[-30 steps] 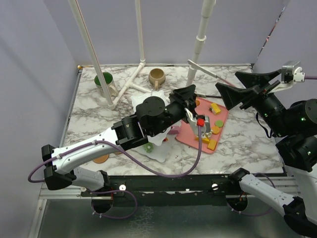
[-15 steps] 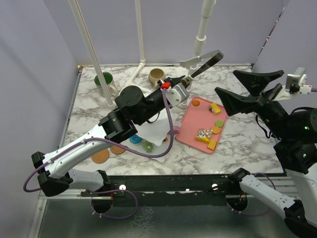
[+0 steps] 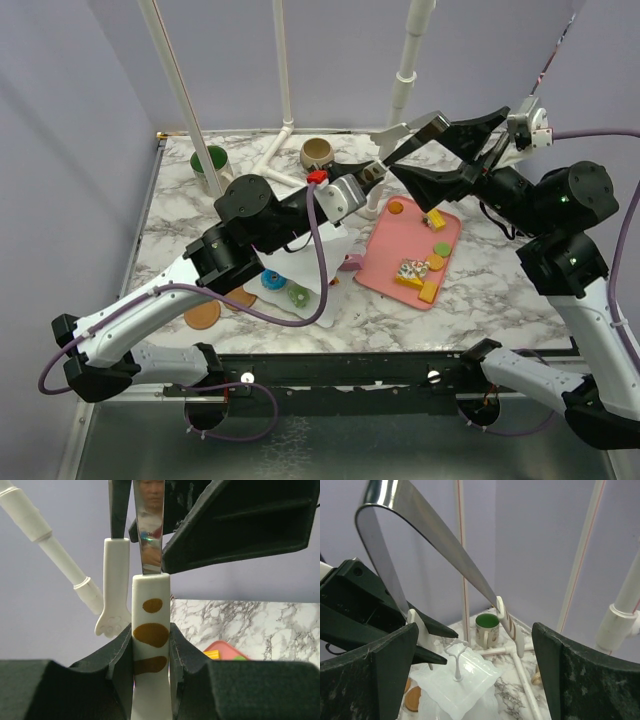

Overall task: Serve the afternoon tea
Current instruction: Pick up the clamp from the tray.

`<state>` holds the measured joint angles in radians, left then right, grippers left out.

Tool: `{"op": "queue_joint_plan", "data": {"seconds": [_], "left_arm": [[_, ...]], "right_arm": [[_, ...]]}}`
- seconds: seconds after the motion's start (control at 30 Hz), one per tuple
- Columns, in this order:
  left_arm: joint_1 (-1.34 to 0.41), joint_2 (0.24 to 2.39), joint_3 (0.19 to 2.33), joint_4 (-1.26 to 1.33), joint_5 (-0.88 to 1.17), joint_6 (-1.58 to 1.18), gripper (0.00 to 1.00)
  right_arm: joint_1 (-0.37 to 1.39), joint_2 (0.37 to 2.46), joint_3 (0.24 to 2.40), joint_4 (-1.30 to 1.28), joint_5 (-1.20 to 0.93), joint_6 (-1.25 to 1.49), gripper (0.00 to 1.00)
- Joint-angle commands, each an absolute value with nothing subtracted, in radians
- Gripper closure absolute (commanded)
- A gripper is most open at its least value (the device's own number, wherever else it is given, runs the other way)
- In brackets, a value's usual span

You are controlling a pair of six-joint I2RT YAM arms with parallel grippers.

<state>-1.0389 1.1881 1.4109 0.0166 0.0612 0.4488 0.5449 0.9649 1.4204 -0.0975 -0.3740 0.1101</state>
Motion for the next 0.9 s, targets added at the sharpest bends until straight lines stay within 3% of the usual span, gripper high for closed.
{"op": "queue_joint_plan", "data": {"seconds": [0.0,0.37,0.87], "left_arm": [[-1.034,1.151,1.397,0.02,0.071,0.455,0.92],[-1.031,1.154,1.388,0.031,0.063,0.492,0.93],[-1.03,1.197,1.377,0.084,0.069,0.533,0.94]], "right_arm": [[0.547,0.993,1.479,-0.108,-0.552,0.063,0.0],[0.431,1.097,1.528,-0.182,-0.87,0.076,0.0],[0.429,1.076,1.417,0.032,-0.827,0.192,0.0]]}}
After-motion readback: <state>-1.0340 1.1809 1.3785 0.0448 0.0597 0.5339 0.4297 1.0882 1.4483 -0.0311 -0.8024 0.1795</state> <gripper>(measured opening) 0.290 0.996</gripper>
